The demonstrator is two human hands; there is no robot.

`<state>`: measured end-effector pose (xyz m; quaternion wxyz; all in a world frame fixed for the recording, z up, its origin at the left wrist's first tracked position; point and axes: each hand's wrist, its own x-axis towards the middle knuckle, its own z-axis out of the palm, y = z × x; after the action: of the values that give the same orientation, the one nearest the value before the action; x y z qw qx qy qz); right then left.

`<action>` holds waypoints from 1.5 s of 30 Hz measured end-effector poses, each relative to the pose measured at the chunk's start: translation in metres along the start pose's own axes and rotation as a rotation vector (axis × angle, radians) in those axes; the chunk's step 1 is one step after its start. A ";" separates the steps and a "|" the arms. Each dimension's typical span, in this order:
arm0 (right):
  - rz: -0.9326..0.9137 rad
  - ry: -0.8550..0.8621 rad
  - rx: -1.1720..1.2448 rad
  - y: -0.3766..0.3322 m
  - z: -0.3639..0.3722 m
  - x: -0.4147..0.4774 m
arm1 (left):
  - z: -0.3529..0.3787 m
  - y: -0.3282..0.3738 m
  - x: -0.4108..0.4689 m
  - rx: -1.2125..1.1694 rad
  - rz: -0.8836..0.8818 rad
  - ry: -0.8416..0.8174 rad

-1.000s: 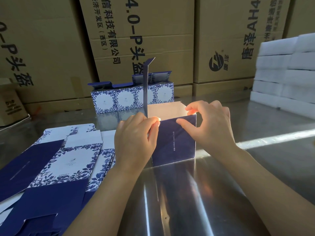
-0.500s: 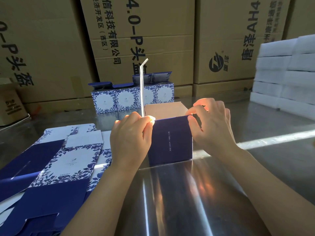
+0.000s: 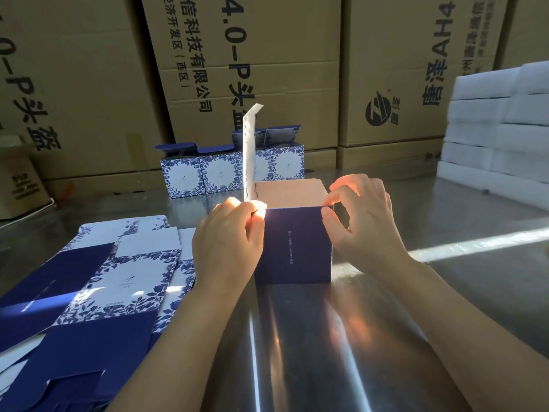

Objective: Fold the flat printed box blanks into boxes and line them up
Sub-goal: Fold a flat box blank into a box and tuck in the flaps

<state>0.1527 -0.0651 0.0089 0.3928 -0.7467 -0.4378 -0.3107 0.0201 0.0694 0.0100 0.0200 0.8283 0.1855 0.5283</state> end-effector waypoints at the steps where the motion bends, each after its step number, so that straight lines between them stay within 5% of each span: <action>1: -0.010 0.009 0.030 -0.001 0.000 -0.001 | 0.000 0.000 0.000 0.001 -0.023 -0.012; 11: -0.230 0.143 0.188 -0.026 -0.002 -0.011 | 0.006 -0.004 -0.002 -0.016 -0.227 -0.147; 18: -0.404 0.269 0.065 -0.025 -0.001 -0.015 | 0.009 -0.012 -0.002 -0.174 -0.370 -0.232; 24: 0.163 0.350 0.445 -0.009 -0.007 0.001 | 0.006 -0.012 -0.001 -0.260 -0.419 -0.246; 27: 0.665 0.035 0.825 0.003 -0.009 0.013 | 0.007 -0.014 0.000 -0.246 -0.425 -0.263; 30: 0.919 -0.261 0.930 0.012 -0.009 0.015 | 0.009 -0.016 0.000 -0.217 -0.410 -0.246; 36: 0.877 -0.354 0.977 0.008 -0.004 0.014 | 0.011 -0.019 0.002 -0.373 -0.424 -0.247; 45: 0.784 -0.363 0.956 0.011 -0.002 0.012 | 0.011 -0.021 0.002 -0.972 -0.887 -0.366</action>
<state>0.1671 -0.0655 0.0164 0.6863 -0.6343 -0.2823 0.2166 0.0249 0.0918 0.0021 0.6354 0.6469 0.2426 0.3449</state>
